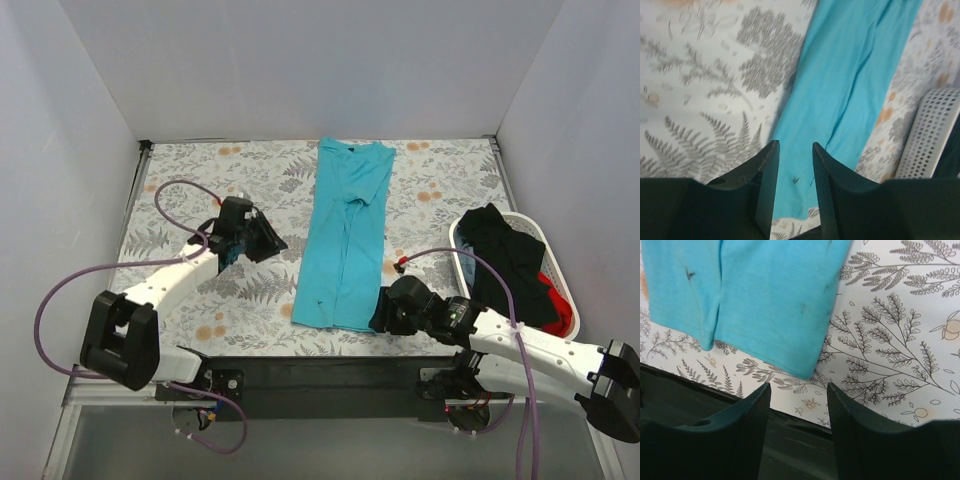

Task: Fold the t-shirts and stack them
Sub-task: Fold the tshirt

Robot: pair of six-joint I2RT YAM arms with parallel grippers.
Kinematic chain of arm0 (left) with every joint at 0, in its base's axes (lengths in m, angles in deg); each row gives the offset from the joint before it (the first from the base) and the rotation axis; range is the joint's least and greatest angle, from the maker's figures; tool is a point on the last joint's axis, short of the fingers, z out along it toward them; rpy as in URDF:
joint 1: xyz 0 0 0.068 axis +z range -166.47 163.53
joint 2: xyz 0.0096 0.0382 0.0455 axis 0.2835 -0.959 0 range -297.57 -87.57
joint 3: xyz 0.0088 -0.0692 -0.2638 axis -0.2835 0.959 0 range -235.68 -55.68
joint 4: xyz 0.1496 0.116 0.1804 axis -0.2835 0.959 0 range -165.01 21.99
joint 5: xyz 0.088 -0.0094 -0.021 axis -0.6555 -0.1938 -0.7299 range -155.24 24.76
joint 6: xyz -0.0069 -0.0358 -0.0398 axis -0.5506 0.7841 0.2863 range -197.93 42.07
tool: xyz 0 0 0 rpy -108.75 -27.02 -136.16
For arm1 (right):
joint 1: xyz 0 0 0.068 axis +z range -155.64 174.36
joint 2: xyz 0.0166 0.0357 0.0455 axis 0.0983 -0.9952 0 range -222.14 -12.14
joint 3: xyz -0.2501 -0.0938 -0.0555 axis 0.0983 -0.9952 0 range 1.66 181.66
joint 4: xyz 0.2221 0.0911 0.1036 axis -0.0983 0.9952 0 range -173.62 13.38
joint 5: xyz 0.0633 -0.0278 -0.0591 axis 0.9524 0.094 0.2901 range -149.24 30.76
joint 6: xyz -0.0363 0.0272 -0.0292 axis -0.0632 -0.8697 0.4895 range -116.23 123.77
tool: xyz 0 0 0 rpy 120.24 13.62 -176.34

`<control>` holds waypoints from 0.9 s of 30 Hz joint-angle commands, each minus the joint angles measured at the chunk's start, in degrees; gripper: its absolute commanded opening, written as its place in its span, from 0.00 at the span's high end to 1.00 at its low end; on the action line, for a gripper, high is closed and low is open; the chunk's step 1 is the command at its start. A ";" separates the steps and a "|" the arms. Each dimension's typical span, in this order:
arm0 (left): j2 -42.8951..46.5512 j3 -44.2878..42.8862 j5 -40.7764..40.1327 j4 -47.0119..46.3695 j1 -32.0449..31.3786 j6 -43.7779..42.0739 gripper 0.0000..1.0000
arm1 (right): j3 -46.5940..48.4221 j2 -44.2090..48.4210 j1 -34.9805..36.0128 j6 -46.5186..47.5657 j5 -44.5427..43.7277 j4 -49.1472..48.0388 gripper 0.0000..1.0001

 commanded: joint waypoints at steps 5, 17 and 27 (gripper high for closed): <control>4.45 9.41 -0.07 5.86 -8.42 1.47 0.69 | -3.56 0.76 -0.17 -8.93 0.28 -0.05 0.44; 5.59 15.91 1.59 5.16 -12.12 4.38 0.72 | -6.11 -1.17 -1.84 -10.97 -0.69 -5.85 0.43; 9.81 21.36 4.05 0.79 -13.62 4.91 0.67 | -7.34 -4.60 -2.90 -9.92 1.07 -10.51 0.45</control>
